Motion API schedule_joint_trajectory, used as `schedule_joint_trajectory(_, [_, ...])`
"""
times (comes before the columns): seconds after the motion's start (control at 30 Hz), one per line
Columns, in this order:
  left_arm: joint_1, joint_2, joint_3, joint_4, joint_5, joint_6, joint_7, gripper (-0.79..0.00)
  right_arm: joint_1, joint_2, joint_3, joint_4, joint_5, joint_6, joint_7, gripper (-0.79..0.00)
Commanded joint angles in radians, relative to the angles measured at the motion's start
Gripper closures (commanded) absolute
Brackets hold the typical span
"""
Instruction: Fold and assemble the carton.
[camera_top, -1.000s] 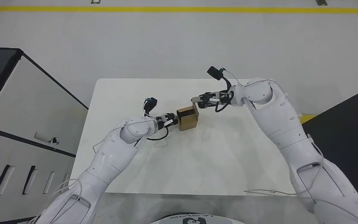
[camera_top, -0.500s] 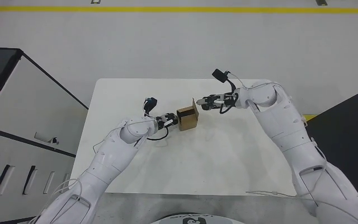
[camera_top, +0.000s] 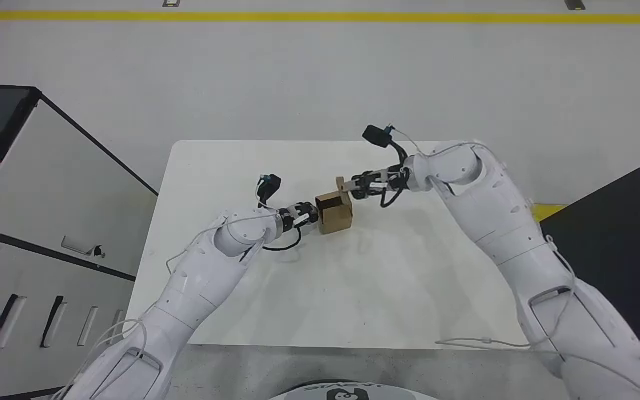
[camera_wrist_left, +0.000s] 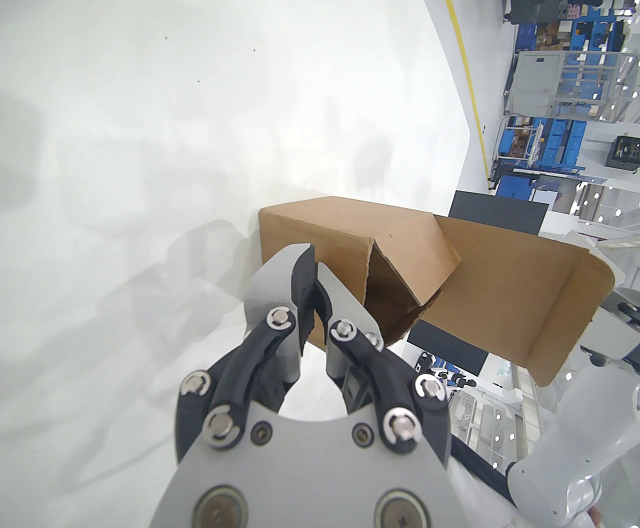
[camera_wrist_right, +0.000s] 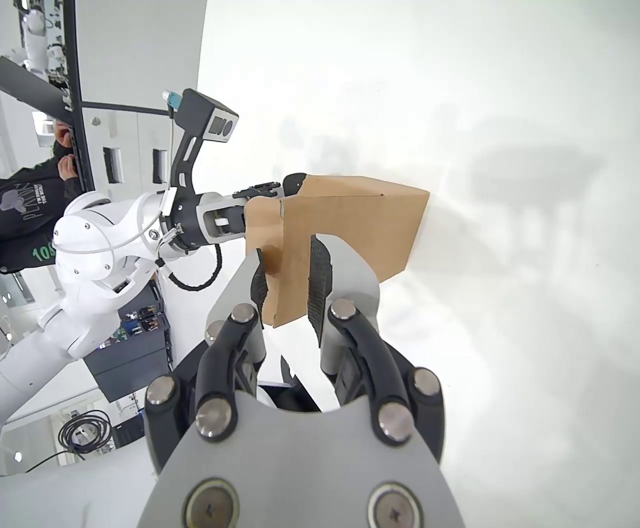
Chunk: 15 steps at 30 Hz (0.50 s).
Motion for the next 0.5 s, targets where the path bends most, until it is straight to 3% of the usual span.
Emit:
schedule_joint_trajectory(0.0, [0.000,0.000,0.000,0.000,0.000,0.000,0.000,0.000,0.007,-0.003,-0.009,0.001,-0.007,0.003,-0.001,-0.182])
schedule_joint_trajectory(0.3, [0.000,0.000,0.000,0.000,0.000,0.000,0.000,0.000,0.038,-0.019,-0.065,0.001,-0.063,0.015,-0.004,-0.111])
schedule_joint_trajectory(0.47, [0.000,0.000,0.000,0.000,0.000,0.000,0.000,0.000,0.054,-0.027,-0.093,-0.004,-0.097,0.019,-0.010,-0.111])
